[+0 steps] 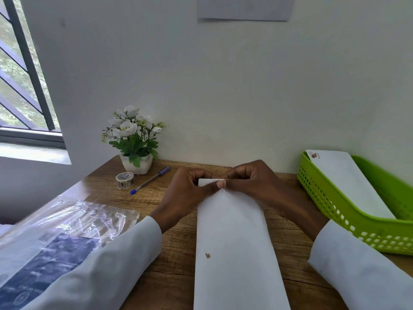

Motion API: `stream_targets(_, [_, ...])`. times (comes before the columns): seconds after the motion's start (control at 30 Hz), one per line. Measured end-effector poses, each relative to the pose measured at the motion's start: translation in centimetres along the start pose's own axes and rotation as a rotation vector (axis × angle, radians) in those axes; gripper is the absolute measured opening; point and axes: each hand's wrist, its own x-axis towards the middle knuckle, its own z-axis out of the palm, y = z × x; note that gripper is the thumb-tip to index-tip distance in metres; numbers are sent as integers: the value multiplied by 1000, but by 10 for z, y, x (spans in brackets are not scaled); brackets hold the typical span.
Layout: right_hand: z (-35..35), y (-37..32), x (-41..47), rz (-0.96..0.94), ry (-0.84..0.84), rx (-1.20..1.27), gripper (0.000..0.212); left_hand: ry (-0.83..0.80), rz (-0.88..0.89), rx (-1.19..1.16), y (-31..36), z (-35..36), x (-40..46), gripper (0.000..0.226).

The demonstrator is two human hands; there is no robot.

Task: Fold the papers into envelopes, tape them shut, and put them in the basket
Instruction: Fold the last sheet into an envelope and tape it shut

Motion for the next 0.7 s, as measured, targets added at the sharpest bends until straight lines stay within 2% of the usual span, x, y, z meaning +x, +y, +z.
stream_targets(0.1, [-2, 1, 1, -7, -23, 27, 15, 34, -7, 5, 1, -1, 0, 10])
stream_targets(0.27, [-13, 6, 2, 98, -14, 96, 7, 19, -30, 82, 1, -3, 2, 11])
stream_targets(0.4, [-8, 5, 1, 55, -14, 73, 10, -10, -27, 56, 1, -1, 0, 10])
stream_targets(0.53, [3, 1, 0, -5, 5, 97, 19, 46, -14, -21, 3, 2, -2, 9])
stream_targets(0.7, [0, 0, 1, -11, 38, 102, 12, 118, -9, -37, 4, 1, 2, 4])
